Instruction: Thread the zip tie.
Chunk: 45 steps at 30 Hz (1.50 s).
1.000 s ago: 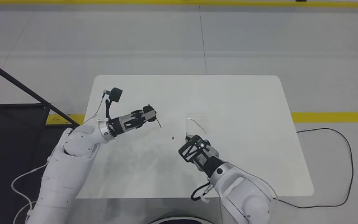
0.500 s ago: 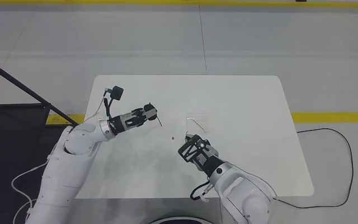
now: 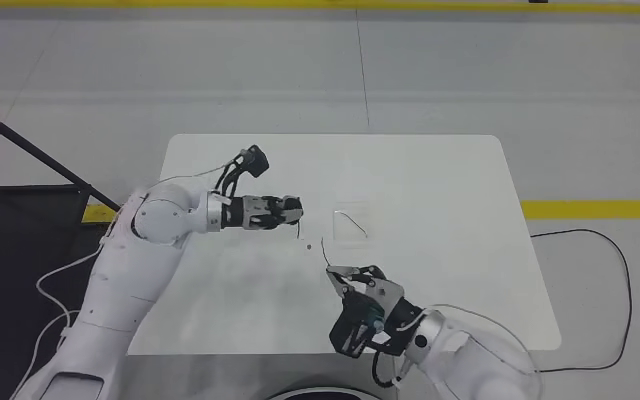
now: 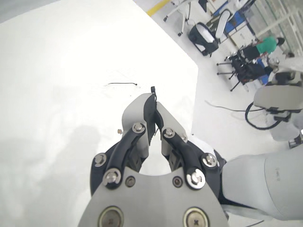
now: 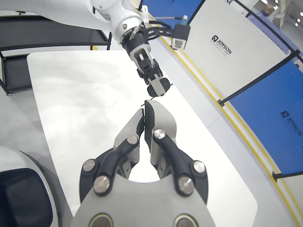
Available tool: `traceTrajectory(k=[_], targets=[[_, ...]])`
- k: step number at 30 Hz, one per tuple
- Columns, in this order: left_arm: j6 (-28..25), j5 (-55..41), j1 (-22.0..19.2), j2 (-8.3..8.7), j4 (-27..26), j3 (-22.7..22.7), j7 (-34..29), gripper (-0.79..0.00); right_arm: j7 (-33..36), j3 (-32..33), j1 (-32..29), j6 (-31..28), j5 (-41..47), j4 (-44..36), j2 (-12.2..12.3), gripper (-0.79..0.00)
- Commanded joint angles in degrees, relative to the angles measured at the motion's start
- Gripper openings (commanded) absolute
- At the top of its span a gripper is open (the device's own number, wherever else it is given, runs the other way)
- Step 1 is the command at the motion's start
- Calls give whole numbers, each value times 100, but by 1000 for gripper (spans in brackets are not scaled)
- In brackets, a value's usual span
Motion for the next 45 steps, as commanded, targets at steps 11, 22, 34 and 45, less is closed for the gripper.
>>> traceTrajectory(k=[11,22,34,45], targets=[[-385,115,-249,170,-107,892,428,-785,-746,83,-61,71,-666,6,192,-785],[-447,610,-92,192,-371,904,752,-785,-780,33,-26,161,-645,50,240,-785],[-920,1076,100,262,-513,852,1270,-785,-844,-82,42,85,-745,44,420,-785],[-1010,1229,156,301,-592,873,1426,-785,-633,-261,139,430,-763,119,528,-785]])
